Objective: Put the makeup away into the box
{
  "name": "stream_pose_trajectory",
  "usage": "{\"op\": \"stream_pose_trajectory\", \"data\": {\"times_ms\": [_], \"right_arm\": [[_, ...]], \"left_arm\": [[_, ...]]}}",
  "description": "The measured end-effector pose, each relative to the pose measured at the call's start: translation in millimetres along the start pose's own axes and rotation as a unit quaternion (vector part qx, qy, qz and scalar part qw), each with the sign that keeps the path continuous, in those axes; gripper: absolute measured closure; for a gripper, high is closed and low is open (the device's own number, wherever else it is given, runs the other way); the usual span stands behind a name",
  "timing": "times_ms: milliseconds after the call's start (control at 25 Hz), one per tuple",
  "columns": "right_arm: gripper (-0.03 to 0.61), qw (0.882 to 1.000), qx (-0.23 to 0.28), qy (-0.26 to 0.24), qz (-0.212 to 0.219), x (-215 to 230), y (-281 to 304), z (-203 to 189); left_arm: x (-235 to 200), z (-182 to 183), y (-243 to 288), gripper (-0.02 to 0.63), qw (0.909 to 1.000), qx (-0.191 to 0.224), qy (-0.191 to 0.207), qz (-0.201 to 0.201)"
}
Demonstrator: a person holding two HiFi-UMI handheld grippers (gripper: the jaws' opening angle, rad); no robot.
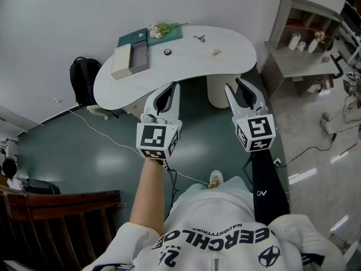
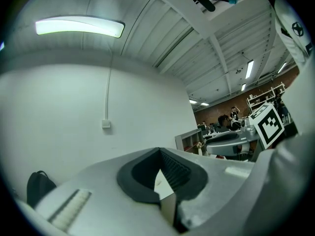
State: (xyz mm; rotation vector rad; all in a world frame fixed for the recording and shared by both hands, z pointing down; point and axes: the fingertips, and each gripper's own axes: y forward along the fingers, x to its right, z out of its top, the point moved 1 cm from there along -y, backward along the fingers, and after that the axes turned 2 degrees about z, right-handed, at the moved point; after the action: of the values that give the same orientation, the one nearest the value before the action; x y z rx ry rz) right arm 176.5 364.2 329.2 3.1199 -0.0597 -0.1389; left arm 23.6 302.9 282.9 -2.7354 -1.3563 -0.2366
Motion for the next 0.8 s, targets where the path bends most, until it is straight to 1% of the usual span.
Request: {"op": "stream_pose_trajectory", "data": {"times_ms": [240, 360, 520, 600, 800], "right_arm": [[0.419, 1.000, 0.010, 0.004, -0.002, 36.9, 6.7, 0.1], [0.419, 1.000, 0.012, 0.007, -0.004, 46.9, 8.3, 0.1], [0.419, 1.000, 0.012, 0.005, -0.010, 58.5, 15.0, -2.0], [0.417, 1.000, 0.009, 0.004, -0.013, 64.4, 20.0, -4.5], [0.417, 1.000, 0.011, 0.005, -0.024, 80.5, 39.0, -5.1]], "left_arm": [[7.3, 5.5, 33.1, 0.614, 0.9999, 0.006, -0.001, 0.008], [9.6, 6.1, 44.1, 0.614, 1.0000, 0.003, 0.001, 0.007], [8.0, 10.3, 59.7, 0.613, 0.9999, 0.012, -0.003, 0.000], [6.6, 10.3, 68.9, 0.613, 0.9999, 0.014, 0.002, -0.003], [-5.2, 5.1, 94.6, 0.614, 0.9999, 0.015, 0.004, -0.008]]}}
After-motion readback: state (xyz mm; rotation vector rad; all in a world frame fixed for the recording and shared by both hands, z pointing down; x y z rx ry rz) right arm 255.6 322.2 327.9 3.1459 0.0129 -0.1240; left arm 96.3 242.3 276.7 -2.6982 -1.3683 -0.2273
